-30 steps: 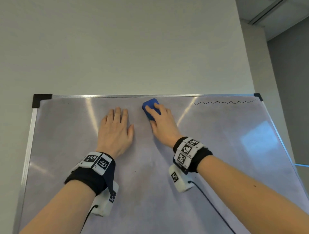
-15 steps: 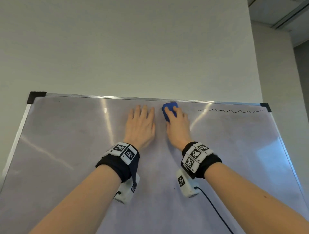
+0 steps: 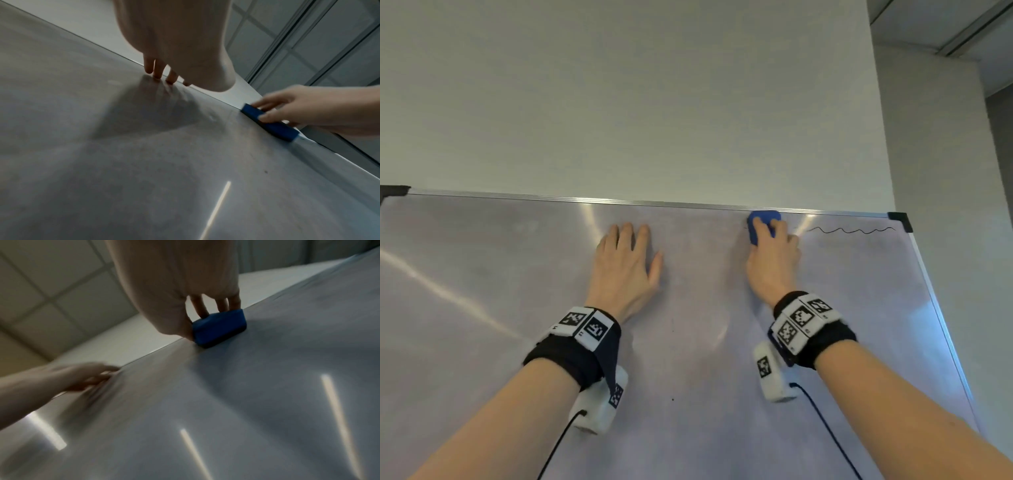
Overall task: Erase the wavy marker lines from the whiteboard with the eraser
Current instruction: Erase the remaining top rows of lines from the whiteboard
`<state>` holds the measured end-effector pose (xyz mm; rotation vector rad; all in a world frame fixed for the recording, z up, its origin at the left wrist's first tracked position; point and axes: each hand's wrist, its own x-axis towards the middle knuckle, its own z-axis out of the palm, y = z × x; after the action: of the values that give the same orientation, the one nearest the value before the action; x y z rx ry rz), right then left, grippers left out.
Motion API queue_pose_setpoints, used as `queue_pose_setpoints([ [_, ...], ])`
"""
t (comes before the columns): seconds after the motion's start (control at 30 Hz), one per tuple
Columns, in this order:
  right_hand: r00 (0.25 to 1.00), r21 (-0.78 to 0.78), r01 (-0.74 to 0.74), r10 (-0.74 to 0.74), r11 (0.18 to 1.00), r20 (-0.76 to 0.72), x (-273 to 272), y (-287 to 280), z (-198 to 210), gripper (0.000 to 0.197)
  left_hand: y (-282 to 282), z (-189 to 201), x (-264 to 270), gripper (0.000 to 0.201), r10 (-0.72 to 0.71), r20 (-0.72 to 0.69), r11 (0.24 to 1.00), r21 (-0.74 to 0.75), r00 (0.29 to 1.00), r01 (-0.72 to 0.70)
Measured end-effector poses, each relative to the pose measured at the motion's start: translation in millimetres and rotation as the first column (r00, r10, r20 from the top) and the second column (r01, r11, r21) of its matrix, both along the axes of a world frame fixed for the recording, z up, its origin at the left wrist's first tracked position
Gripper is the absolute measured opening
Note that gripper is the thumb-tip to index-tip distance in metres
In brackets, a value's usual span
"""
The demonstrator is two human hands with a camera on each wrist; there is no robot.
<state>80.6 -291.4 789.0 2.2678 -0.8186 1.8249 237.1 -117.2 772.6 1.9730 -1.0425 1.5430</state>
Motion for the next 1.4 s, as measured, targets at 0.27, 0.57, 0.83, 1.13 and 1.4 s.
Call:
queue_pose_setpoints([
  [0.27,0.955,-0.334,-0.191,0.097,0.923,-0.279,34,42,3,0.060,3,1,-5,0.062,0.048,0.008,0.999,0.012,0.999,-0.048],
  [0.57,0.997,0.080,0.064,-0.067,0.995,0.031,-26,-35,2,0.057,3,-1,-4,0.062,0.062,0.005,0.998,0.022,0.998,-0.062],
  [0.83,0.958,-0.242,-0.171,0.104,0.955,-0.268,12,14,2,0.057,-21,7,-32,0.062,0.051,-0.145,0.992,-0.111,0.988,-0.068],
  [1.13,0.999,-0.019,-0.026,0.025,0.999,-0.021,-95,-132,-9,0.050,-88,7,-79,0.067,-0.026,0.032,0.989,0.147,0.999,0.021],
  [1.4,0.997,-0.108,0.010,-0.018,0.994,-0.073,-37,-60,-9,0.059,-96,8,-79,0.069,-0.046,0.041,0.992,0.115,0.998,0.042],
])
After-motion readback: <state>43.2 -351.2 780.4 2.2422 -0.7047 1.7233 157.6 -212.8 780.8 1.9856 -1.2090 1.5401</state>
